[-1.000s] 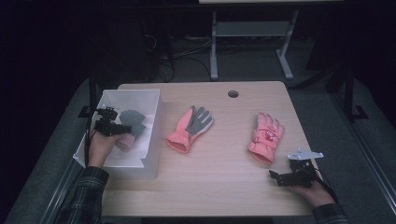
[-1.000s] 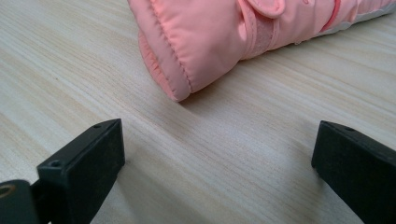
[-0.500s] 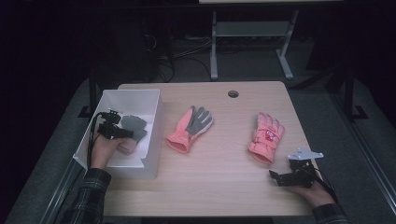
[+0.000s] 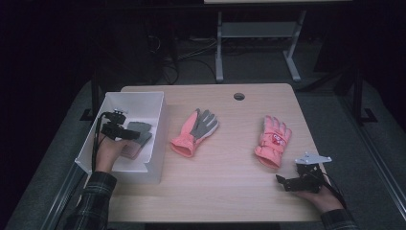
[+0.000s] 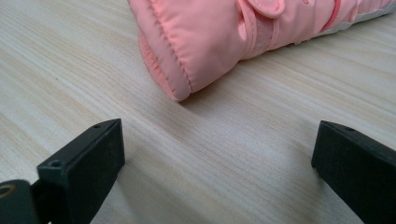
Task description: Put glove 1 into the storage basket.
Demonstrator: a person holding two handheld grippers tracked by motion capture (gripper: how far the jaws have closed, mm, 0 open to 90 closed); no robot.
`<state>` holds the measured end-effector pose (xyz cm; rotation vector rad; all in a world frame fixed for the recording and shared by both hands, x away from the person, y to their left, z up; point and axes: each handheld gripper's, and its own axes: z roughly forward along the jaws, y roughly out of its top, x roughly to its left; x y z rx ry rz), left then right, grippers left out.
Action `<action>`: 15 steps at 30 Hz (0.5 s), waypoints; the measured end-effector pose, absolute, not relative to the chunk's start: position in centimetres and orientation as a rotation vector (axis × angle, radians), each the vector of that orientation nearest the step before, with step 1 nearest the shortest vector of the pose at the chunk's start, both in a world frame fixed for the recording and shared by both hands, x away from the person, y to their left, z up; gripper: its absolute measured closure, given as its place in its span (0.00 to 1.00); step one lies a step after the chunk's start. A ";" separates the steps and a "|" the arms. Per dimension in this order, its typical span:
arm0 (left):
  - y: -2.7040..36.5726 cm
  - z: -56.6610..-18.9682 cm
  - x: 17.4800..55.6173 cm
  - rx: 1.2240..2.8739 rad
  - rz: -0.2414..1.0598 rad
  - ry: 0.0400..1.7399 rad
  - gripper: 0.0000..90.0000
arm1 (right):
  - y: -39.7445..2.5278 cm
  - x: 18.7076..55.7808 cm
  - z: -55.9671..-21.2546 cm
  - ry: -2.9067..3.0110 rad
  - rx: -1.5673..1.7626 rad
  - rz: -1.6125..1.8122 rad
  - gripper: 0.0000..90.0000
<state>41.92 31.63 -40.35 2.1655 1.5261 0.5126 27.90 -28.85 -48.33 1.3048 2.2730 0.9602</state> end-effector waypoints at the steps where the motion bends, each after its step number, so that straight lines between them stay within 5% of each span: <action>1: 31.6 -39.8 41.9 2.162 0.510 1.511 0.22 | -28.8 27.9 -48.3 2.272 1.306 0.961 0.02; 15: 28.9 -33.7 41.1 2.136 0.424 1.258 0.19 | -28.9 27.9 -48.3 2.273 1.303 0.959 0.02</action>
